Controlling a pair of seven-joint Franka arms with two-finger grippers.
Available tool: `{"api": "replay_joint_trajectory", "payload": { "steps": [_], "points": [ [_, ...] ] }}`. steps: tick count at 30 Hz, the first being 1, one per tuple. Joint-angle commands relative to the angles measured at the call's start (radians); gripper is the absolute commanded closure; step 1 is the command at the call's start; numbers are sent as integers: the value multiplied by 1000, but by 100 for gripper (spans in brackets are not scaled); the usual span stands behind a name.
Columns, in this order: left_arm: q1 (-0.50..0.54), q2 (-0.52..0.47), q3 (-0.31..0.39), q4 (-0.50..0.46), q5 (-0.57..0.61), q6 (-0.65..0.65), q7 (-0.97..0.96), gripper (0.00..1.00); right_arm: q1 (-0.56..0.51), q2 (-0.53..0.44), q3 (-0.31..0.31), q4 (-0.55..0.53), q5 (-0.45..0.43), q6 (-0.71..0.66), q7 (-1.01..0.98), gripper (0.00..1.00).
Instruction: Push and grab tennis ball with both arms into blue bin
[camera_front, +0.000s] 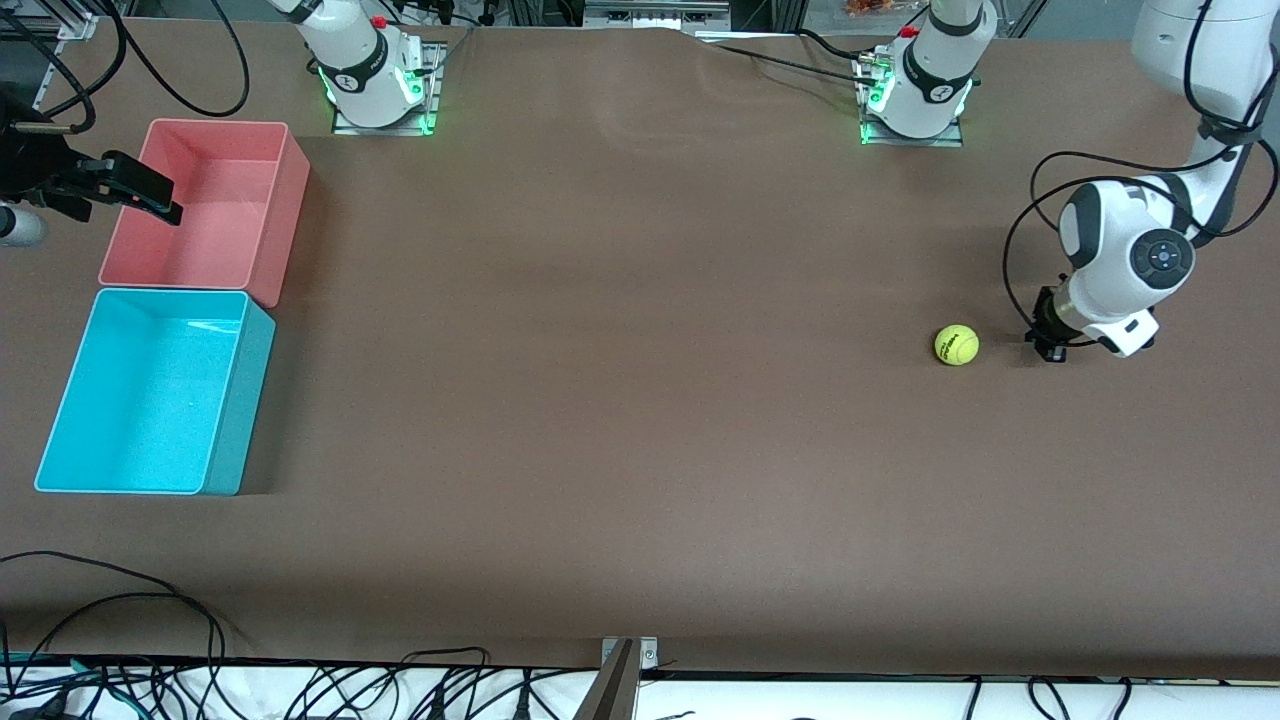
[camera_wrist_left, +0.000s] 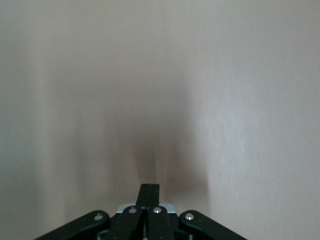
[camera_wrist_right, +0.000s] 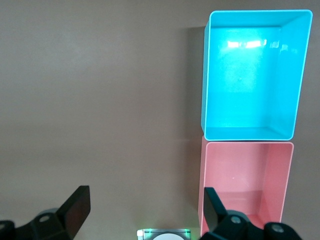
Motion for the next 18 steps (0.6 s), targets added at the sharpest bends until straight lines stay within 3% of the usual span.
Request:
{"api": "replay_joint_trajectory", "payload": {
  "steps": [1,5,14,18],
  "points": [
    [17,-1,-9,10,43,5,-8,100,-6,-2,9,20,-10,-25,-7,0],
    [2,-4,-39,7,38,2,-80,100,-6,-2,11,20,-10,-25,-7,0],
    [0,-2,-297,-18,41,-11,-481,100,-6,-2,12,20,-10,-25,-7,0],
    [0,-10,-352,-15,43,-57,-528,100,-4,-2,12,20,-10,-25,-7,0]
  ]
}}
